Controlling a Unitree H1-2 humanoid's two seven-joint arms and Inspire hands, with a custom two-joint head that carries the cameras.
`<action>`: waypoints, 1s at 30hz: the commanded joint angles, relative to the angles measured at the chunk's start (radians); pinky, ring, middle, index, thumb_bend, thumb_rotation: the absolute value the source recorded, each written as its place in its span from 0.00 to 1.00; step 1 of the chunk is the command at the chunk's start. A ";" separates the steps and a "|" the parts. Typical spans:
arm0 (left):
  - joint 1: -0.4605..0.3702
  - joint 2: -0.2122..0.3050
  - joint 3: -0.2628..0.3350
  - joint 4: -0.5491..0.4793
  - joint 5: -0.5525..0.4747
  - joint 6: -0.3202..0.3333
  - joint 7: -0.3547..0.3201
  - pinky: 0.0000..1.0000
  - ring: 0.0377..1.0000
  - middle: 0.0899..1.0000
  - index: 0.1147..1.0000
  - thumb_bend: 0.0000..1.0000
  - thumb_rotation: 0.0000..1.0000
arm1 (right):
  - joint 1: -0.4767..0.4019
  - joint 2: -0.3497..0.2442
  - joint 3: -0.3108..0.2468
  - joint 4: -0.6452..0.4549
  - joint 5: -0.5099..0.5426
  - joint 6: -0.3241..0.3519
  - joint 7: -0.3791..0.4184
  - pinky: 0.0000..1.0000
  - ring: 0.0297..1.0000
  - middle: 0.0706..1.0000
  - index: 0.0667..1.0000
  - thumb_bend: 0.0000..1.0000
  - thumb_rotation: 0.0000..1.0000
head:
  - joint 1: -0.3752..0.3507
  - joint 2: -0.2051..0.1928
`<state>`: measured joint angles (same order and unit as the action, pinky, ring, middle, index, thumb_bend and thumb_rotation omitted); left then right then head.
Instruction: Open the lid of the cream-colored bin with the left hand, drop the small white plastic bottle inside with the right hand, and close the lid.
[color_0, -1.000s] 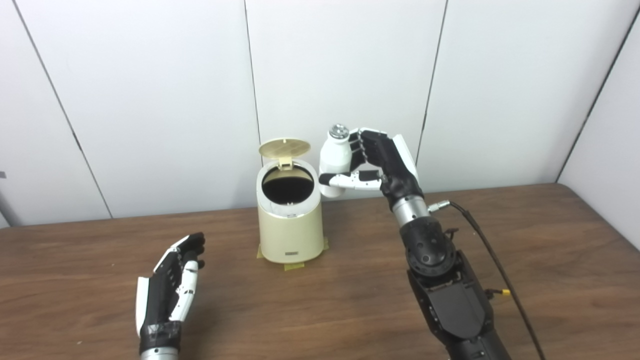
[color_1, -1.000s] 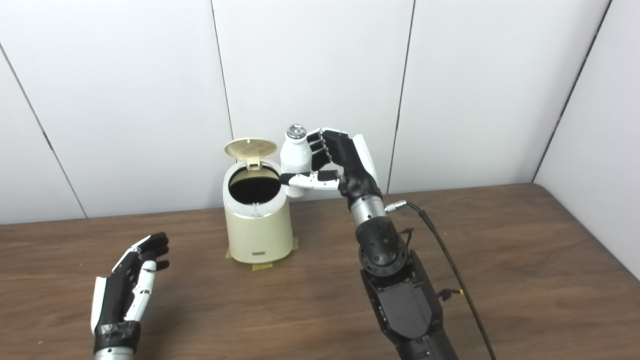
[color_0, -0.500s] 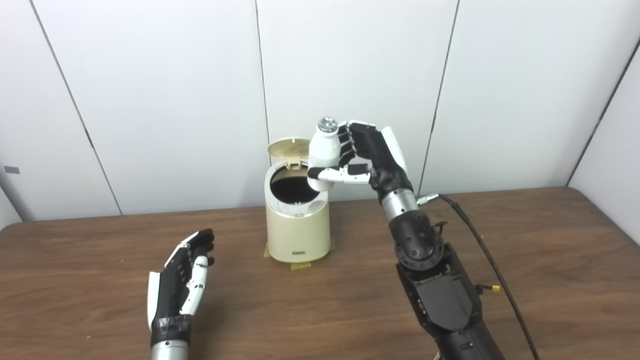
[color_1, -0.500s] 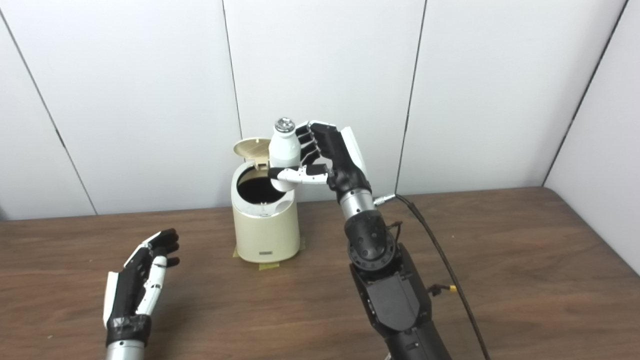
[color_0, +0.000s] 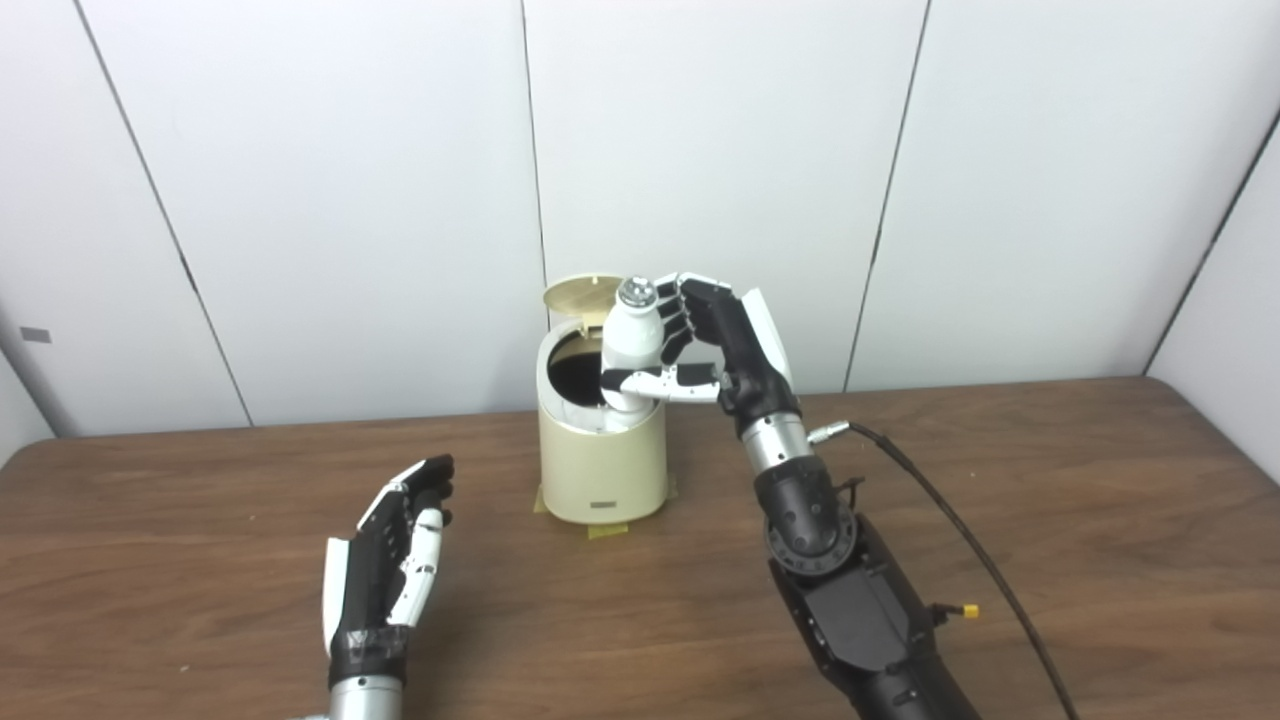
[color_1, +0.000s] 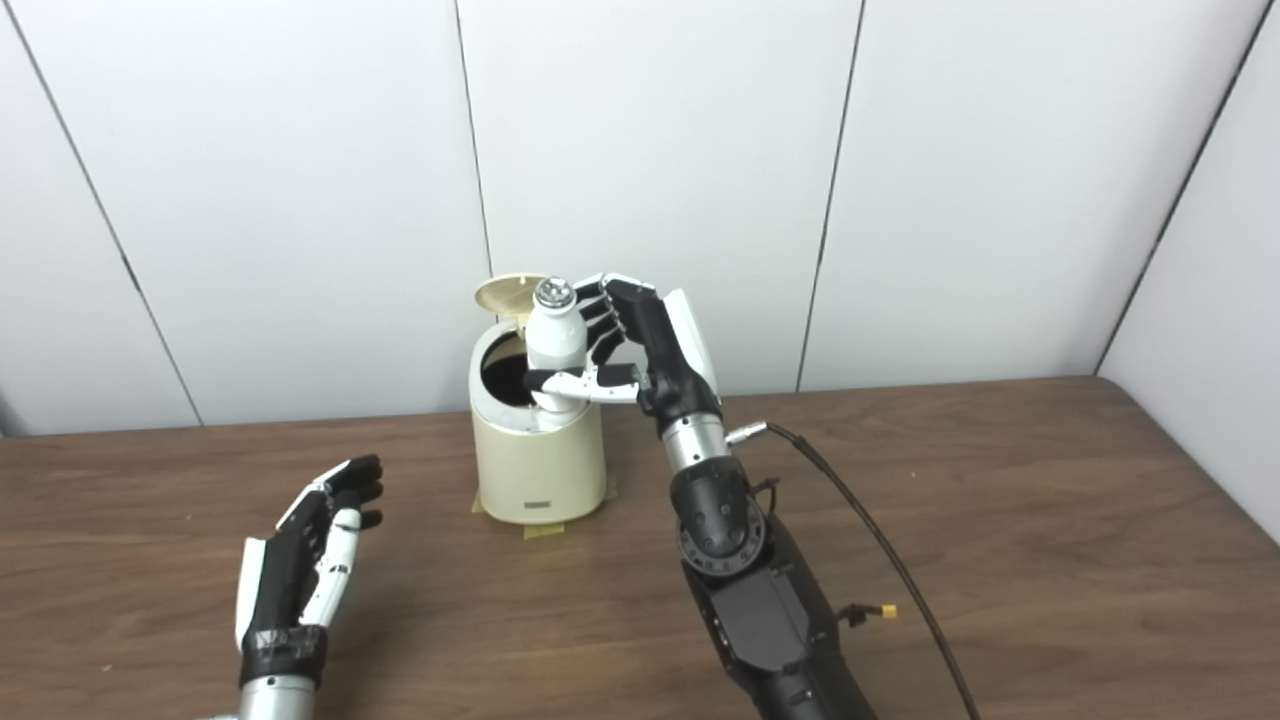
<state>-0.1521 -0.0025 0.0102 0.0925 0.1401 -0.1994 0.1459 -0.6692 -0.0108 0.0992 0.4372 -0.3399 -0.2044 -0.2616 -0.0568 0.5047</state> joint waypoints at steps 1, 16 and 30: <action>0.021 -0.008 -0.015 0.000 0.035 -0.009 0.008 0.73 0.79 0.78 0.75 0.19 0.66 | -0.074 0.005 -0.004 0.005 -0.013 -0.063 -0.037 0.28 0.37 0.42 0.51 0.51 0.00 | 0.000 0.001; 0.029 -0.008 -0.032 -0.009 0.052 -0.006 0.008 0.72 0.78 0.78 0.75 0.18 0.65 | -0.114 0.029 -0.003 0.147 -0.058 -0.238 -0.201 0.33 0.38 0.45 0.49 0.51 0.00 | 0.004 -0.001; 0.032 -0.012 -0.038 -0.016 0.054 -0.002 0.009 0.72 0.79 0.78 0.75 0.19 0.66 | -0.121 0.005 0.074 0.185 -0.030 -0.265 -0.253 0.35 0.39 0.46 0.48 0.51 0.00 | 0.011 0.000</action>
<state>-0.1470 -0.0030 -0.0163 0.0776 0.1782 -0.1830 0.1513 -0.7323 0.0038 0.1699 0.6345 -0.3749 -0.4327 -0.4963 -0.0445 0.5031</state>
